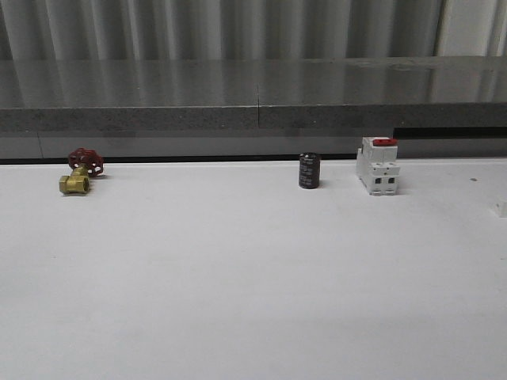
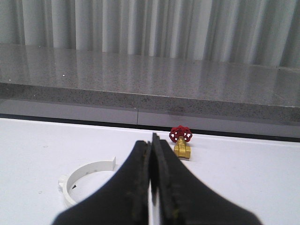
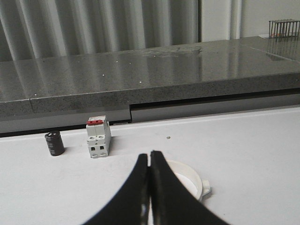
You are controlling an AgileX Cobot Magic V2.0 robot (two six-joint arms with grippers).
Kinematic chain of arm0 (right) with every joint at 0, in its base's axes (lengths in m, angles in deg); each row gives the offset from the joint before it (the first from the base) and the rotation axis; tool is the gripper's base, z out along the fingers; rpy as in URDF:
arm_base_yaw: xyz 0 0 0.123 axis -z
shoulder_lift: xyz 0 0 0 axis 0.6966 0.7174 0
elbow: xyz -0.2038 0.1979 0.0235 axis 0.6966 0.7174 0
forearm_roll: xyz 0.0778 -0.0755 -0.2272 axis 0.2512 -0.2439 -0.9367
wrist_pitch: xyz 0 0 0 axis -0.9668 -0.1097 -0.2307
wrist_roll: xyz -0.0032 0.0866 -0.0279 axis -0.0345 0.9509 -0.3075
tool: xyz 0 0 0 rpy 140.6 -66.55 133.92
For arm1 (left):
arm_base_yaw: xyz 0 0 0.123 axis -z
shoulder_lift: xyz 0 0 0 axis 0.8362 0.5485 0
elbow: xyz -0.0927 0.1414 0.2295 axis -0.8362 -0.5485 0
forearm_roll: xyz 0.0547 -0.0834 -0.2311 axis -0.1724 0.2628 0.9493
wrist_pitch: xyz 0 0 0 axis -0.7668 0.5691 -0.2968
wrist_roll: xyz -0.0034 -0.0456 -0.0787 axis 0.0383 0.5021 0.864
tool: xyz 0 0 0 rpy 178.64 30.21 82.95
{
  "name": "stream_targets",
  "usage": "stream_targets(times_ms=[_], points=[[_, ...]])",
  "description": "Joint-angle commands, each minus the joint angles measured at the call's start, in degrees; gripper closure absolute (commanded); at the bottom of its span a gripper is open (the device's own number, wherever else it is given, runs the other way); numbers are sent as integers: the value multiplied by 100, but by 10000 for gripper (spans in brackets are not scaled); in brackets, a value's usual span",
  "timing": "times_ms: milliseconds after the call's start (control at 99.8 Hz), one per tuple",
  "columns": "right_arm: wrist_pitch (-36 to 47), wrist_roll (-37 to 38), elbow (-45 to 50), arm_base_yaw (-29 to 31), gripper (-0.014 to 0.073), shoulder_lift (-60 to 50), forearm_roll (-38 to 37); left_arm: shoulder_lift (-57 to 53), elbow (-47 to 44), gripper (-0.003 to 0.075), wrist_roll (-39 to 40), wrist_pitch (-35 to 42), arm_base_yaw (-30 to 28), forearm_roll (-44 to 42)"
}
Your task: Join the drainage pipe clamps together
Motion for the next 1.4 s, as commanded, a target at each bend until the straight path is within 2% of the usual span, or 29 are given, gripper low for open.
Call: stream_targets(times_ms=[0, 321, 471, 631, 862, 982, 1133, 1393], points=[[453, -14, -114, 23, 661, -105, -51, -188, -273, 741, 9, 515, 46, 3], [453, -14, -114, 23, 661, -105, -51, -188, -230, 741, 9, 566, 46, 3], [453, -14, -114, 23, 661, -105, -51, -135, 242, 741, 9, 360, 46, 3], [453, -14, -114, 23, 661, -105, -51, 409, 1379, 741, 9, -702, 46, 104], [453, -14, -114, 23, 661, -105, -51, 2108, 3542, 741, 9, -2884, 46, -148], [453, -14, -114, 23, 661, -105, -51, 2851, 4287, 741, 9, -3685, 46, -149], [453, -14, -114, 23, 661, -105, -51, 3571, 4764, 741, 9, -4122, 46, -7], [453, -14, -114, 23, 661, -105, -51, 4095, 4782, 728, -72, -4219, 46, 101]])
